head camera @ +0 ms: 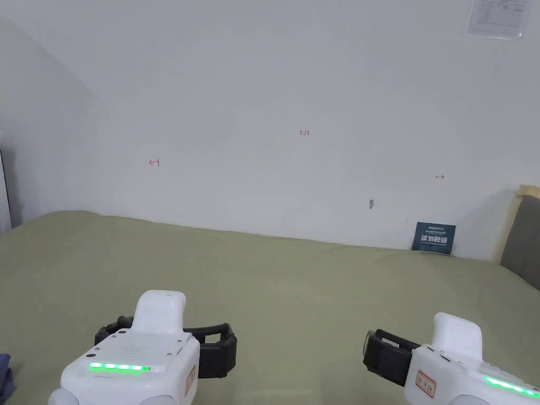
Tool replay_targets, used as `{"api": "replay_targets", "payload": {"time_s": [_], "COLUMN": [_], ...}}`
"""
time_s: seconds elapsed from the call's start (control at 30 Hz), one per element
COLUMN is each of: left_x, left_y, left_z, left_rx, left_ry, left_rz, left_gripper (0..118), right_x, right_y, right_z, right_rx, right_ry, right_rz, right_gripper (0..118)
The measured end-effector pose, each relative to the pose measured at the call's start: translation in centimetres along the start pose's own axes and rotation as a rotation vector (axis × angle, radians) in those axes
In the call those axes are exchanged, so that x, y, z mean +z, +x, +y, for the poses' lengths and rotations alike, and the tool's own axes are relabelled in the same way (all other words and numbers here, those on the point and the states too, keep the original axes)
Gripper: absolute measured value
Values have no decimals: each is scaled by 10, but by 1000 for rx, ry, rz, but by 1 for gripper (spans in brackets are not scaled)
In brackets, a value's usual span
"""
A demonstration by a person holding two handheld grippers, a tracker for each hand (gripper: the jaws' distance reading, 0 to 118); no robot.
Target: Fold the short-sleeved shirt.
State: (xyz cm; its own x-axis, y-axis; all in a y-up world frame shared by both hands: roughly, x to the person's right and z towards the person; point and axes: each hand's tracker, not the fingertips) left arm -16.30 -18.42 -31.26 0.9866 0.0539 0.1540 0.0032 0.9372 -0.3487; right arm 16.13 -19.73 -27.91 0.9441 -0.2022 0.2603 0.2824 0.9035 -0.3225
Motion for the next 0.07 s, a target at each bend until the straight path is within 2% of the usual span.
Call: {"api": "replay_targets", "payload": {"time_s": [0.07], "left_x": [0], "left_y": [-1], "left_z": [1], "left_rx": [6], "left_ry": [-4], "left_rz": [-2], "left_gripper": [118], "right_x": [7], "right_y": [3], "right_z": [4], "right_rx": [-25], "right_ry": [15], "right_rz": [45], "right_gripper": [118]}}
